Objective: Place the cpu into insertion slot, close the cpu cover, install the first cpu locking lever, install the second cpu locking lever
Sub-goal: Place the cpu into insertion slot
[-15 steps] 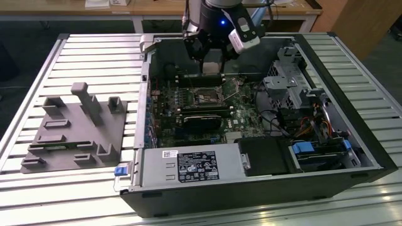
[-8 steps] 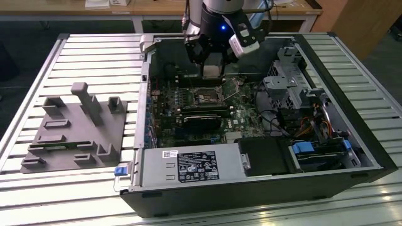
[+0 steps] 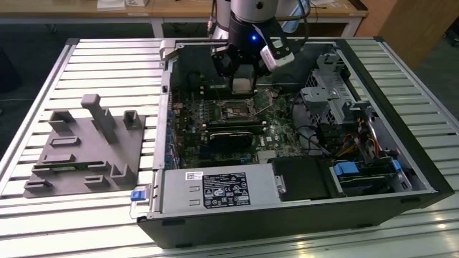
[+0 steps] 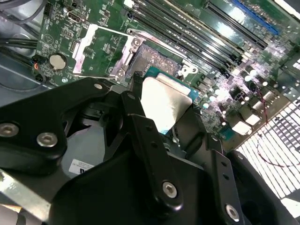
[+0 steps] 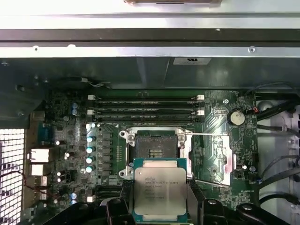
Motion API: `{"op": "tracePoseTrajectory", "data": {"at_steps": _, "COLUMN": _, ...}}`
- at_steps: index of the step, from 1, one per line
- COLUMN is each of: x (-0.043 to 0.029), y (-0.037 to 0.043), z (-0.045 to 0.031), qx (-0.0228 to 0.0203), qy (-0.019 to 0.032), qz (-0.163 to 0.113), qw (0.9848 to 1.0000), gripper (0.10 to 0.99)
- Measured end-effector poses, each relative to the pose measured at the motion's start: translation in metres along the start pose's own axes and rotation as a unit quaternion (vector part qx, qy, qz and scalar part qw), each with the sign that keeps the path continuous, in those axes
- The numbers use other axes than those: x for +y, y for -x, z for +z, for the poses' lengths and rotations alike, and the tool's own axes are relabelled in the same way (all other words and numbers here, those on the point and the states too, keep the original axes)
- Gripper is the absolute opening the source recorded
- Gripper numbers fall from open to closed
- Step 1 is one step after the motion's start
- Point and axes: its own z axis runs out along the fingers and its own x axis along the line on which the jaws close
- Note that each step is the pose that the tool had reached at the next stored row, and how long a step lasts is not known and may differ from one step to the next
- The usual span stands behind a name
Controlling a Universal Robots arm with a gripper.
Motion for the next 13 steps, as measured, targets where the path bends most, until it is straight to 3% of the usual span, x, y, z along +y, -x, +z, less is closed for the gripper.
{"op": "tracePoseTrajectory", "data": {"at_steps": 3, "x": -0.0002, "y": 0.0001, "z": 0.0053, "qx": -0.0022, "qy": 0.0000, "qz": 0.000, "qw": 1.0000, "gripper": 0.537}}
{"op": "tracePoseTrajectory", "data": {"at_steps": 13, "x": -0.0017, "y": 0.0001, "z": 0.0234, "qx": -0.0026, "qy": -0.0001, "qz": 0.000, "qw": 1.0000, "gripper": 0.537}}
